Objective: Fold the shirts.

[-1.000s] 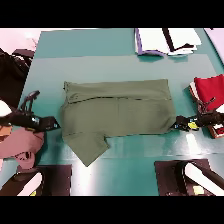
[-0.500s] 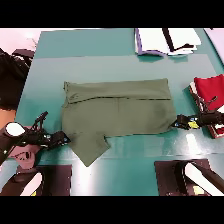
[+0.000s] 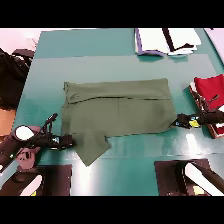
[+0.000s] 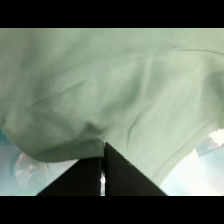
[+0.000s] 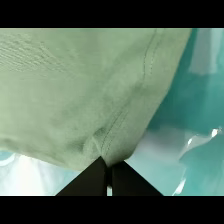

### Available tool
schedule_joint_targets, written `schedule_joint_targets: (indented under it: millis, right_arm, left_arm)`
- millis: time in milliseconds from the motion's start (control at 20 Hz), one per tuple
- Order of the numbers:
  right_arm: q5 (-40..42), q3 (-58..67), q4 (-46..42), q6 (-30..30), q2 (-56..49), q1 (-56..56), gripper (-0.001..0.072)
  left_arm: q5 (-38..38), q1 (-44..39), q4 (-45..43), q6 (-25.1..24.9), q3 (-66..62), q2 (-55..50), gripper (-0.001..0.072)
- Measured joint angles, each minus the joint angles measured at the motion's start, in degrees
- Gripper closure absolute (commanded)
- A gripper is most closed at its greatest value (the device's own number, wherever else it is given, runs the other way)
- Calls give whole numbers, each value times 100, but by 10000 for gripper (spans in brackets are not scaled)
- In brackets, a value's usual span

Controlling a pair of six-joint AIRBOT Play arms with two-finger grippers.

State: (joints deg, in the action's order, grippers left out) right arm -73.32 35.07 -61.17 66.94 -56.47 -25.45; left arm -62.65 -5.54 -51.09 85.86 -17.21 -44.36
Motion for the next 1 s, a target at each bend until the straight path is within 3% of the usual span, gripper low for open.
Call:
schedule_joint_targets:
  millis: [250,600,800,1000]
  right_arm:
    - [-553,669,-50,0,76,0,693]
    - [-1047,898,-800,216,1062,0,694]
    - [-999,1204,-870,350,914,44,695]
    - [-741,1965,-848,487,11,348,694]
  left_arm:
    - [-608,-101,-671,258,-616,402,681]
    - [-1845,-125,-1080,649,-1521,1462,680]
    - [-1432,-127,-1276,619,-2076,1117,680]
    - [-472,-127,-1443,247,-2726,-74,679]
